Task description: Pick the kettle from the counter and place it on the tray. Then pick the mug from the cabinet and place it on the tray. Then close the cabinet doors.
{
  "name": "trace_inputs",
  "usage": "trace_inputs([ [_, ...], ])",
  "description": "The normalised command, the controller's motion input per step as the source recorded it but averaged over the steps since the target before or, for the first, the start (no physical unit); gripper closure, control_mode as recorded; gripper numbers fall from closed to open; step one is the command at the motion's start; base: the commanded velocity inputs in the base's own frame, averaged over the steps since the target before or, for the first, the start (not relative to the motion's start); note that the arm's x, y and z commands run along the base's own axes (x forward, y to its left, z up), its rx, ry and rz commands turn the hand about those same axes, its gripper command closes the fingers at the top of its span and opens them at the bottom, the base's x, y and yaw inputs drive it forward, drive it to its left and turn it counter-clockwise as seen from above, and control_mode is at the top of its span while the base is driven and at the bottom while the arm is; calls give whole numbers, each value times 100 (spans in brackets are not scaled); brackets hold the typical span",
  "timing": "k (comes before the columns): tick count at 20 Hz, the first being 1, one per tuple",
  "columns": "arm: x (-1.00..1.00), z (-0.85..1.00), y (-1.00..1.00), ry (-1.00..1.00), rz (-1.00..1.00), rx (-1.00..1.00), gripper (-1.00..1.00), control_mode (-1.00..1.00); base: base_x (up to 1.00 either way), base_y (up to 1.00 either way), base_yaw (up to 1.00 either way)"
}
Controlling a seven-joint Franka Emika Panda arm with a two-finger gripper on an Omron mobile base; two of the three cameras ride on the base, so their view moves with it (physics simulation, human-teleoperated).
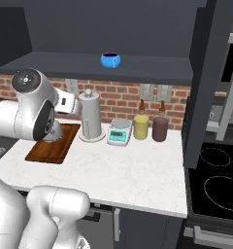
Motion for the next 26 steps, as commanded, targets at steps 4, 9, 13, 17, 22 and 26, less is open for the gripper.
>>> trace_inputs([
  [4, -1, 38, -39, -3, 5, 0, -100, -100, 0, 0, 0],
  [9, 0, 40, -41, -6, 5, 0, -100, -100, 0, 0, 0],
  [13, 0, 25, -26, -11, 5, -3, -100, -100, 0, 0, 0],
  [17, 0, 16, -28, -18, 3, -9, -100, -100, 0, 0, 0],
  [22, 1, 18, -28, -14, 0, -9, -100, -100, 0, 0, 0],
  [26, 19, 22, -16, -1, 0, -6, -100, -100, 0, 0, 0],
])
